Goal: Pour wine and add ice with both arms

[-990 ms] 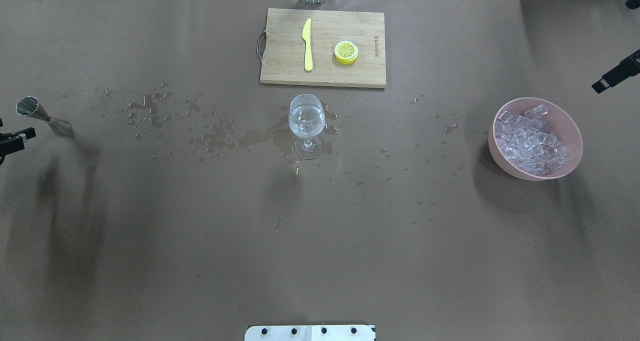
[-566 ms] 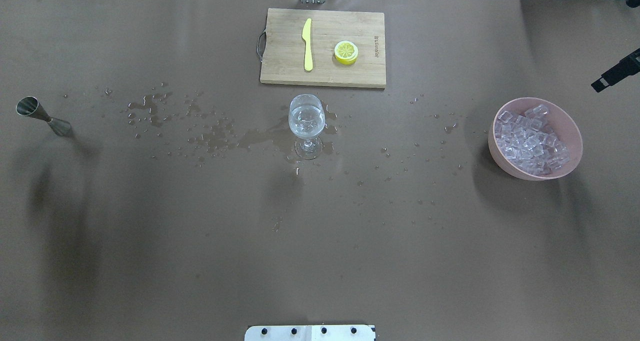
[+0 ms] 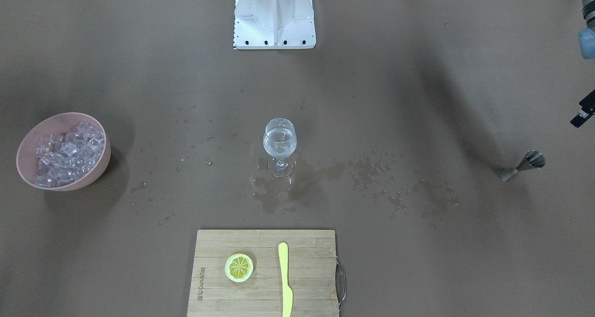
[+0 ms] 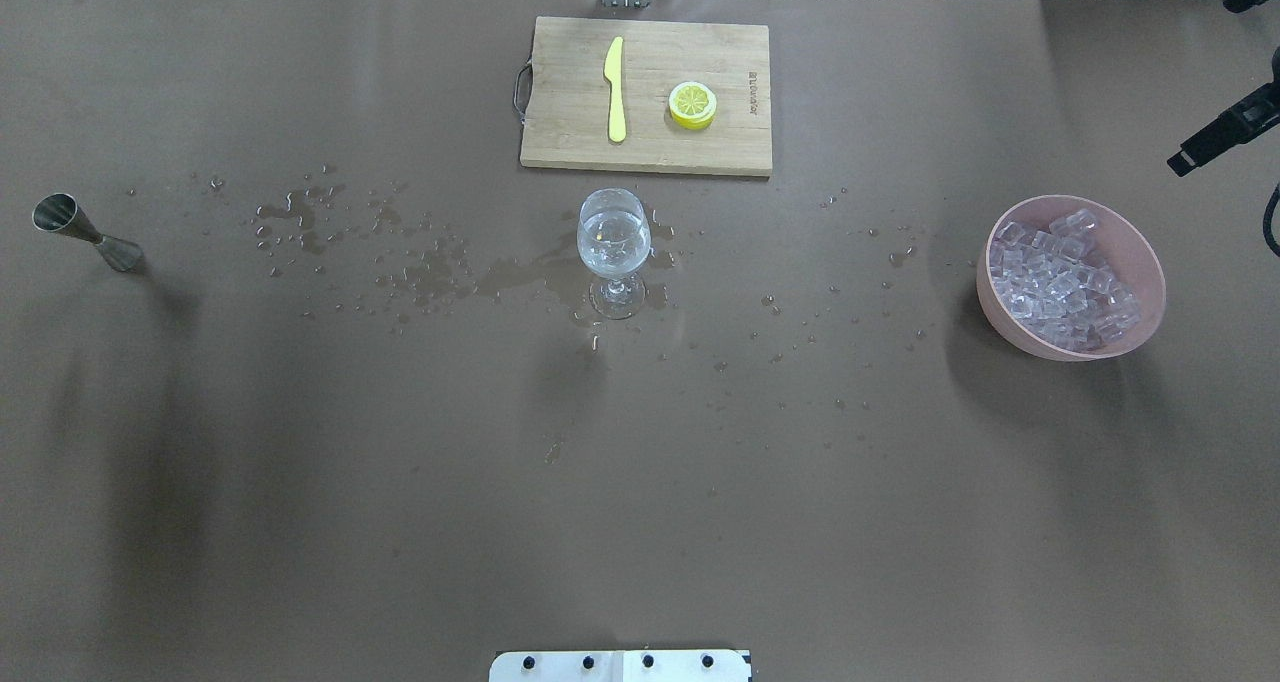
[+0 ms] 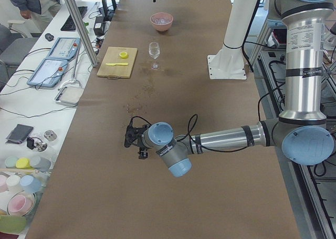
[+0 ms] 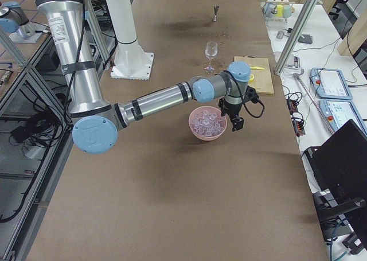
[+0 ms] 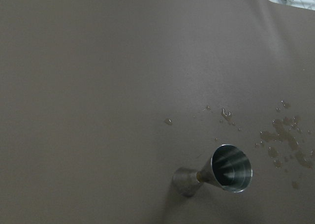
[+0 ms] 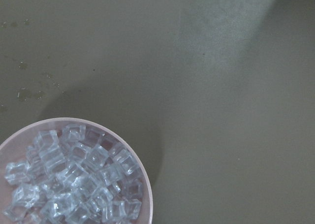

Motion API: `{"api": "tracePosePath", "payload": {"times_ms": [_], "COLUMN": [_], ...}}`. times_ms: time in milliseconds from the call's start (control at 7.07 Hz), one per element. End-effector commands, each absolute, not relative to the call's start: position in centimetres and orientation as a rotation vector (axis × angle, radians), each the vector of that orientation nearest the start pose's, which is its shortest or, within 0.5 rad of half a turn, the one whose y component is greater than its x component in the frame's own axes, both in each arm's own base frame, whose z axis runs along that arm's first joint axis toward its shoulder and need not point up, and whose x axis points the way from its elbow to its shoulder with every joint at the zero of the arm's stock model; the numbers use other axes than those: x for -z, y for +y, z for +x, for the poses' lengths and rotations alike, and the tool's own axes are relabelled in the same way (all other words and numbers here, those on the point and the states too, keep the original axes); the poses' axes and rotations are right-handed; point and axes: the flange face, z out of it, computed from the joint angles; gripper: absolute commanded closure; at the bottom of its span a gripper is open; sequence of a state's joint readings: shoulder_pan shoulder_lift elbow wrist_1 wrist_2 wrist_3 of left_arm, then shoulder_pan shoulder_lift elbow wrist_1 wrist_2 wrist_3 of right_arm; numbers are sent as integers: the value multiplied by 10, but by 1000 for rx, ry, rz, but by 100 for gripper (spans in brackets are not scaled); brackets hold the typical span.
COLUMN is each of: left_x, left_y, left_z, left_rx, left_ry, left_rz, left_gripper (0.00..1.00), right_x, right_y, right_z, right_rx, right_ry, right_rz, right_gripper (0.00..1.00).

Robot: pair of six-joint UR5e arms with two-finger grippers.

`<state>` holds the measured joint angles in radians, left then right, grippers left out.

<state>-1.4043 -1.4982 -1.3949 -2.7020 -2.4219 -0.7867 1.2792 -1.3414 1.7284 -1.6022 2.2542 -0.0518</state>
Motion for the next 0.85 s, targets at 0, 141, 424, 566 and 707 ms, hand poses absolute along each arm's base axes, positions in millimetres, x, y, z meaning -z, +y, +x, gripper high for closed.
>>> {"api": "tracePosePath", "payload": {"times_ms": [0, 141, 424, 566, 707], "left_x": [-670, -683, -691, -695, -691], "left_y": [-472, -473, -474, -469, -473], "left_z": [21, -2, -5, -5, 0], "left_rx": [-17, -32, -3, 1, 10], "left_ry": [954, 884, 854, 870, 924], "left_rz": [372, 363, 311, 289, 224], "left_gripper": [2, 2, 2, 2, 2], "right_x": [-443, -440, -442, -445, -447], "right_y": [-565, -563, -554, -547, -539], "right_z": [-130, -147, -169, -183, -205], "right_rx": [399, 424, 451, 423, 439], "right_ry": [-673, -687, -706, -715, -730], "right_rz": [265, 254, 229, 195, 161], "right_gripper": [0, 0, 0, 0, 0]}}
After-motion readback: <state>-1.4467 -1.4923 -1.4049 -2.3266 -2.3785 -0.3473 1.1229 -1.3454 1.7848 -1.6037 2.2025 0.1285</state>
